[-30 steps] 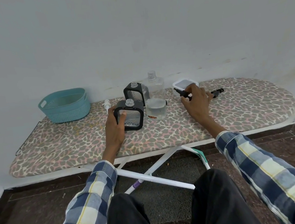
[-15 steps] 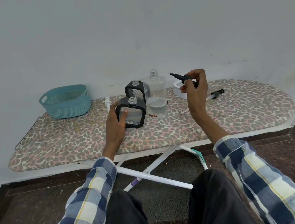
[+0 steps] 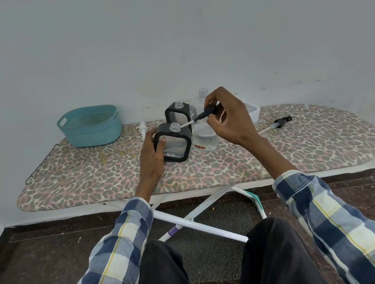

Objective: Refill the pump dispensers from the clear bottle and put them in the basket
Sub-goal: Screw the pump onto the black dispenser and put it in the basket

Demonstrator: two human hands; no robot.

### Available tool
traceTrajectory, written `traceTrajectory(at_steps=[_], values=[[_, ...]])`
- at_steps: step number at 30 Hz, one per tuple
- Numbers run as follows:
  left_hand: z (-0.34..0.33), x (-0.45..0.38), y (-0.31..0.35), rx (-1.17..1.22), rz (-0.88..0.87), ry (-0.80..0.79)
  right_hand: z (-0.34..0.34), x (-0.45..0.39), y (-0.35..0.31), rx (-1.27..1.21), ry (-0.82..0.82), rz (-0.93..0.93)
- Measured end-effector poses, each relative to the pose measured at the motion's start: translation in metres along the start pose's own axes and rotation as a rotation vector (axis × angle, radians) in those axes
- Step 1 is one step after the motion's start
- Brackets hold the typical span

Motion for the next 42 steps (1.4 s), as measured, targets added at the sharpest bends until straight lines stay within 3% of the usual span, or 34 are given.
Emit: traceTrajectory(at_steps=[8, 21, 27, 34, 42], values=[[-0.001, 0.000, 0.000, 0.000, 0.007, -0.004, 0.003, -0.012, -0.012, 0.045, -0.037, 0.009], [0.000, 0.002, 0.007, 0.020, -0.015, -0.001, -0.050, -0.043, -0.030, 0.208, -0.415, 0.045], [-0.001, 0.002, 0.008, -0.009, -0.010, -0.016, -0.080, -0.049, -0.016, 0.257, -0.737, -0.023], [0.000, 0.005, 0.009, 0.033, 0.012, -0.022, -0.088, -0.061, -0.012, 0.248, -0.759, -0.106], [0.003, 0.007, 0.009, 0.082, 0.041, 0.009, -0.085, -0.069, -0.021, 0.353, -0.617, -0.161]])
Point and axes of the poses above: each hand's wrist, its own x-axis away from the middle knuckle, its own z-axis out of the back of the hand, y = z × x, the point moved 7 cm from there along -x, towards the middle knuckle, and after that the axes turned 10 degrees about -y, right-handed, at the moved point
